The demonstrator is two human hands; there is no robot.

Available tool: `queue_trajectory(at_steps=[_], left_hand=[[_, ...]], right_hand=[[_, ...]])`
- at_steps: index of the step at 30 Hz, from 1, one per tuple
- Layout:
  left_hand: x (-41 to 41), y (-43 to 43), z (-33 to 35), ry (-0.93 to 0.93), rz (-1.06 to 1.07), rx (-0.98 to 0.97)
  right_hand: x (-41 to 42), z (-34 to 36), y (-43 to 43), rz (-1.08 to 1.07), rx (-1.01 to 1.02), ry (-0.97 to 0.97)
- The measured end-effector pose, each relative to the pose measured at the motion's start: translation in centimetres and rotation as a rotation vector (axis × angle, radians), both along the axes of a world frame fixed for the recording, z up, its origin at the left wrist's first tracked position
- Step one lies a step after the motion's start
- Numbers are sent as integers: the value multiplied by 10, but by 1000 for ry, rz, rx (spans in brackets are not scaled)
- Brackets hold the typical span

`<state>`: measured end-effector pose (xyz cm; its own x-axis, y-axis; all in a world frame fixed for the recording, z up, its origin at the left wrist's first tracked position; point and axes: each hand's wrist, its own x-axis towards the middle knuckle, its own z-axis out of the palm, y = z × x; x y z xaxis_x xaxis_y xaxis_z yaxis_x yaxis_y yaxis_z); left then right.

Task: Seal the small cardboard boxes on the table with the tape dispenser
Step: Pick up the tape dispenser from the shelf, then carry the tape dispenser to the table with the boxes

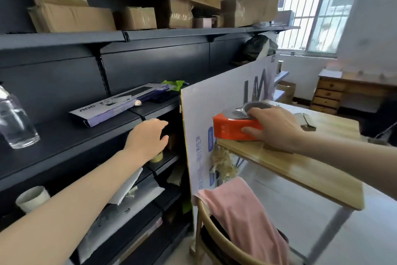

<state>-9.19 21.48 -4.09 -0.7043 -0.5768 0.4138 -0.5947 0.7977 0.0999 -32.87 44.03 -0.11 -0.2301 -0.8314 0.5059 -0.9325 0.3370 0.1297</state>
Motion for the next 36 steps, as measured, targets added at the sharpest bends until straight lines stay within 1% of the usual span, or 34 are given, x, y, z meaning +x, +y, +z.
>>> queue_trajectory(at_steps=[4,10,15,22,32,36], left_hand=[[-38,36,2,32,-133,-5],[-97,82,3,4,-268,-27],[-147,130,10,6,-382,-12],[-222,203,18,41,-492,-63],[-350,322,37,70,-553,-113],[-391,356,34,32,-538,-126]], right_hand=[[-14,1,56,-99,12,26],[-37,3,128,-239,6,52],[-65,0,189,-370,4,35],[-112,-3,277,-468,-29,15],[-208,14,402,-512,-52,15],[-249,15,440,-520,-28,17]])
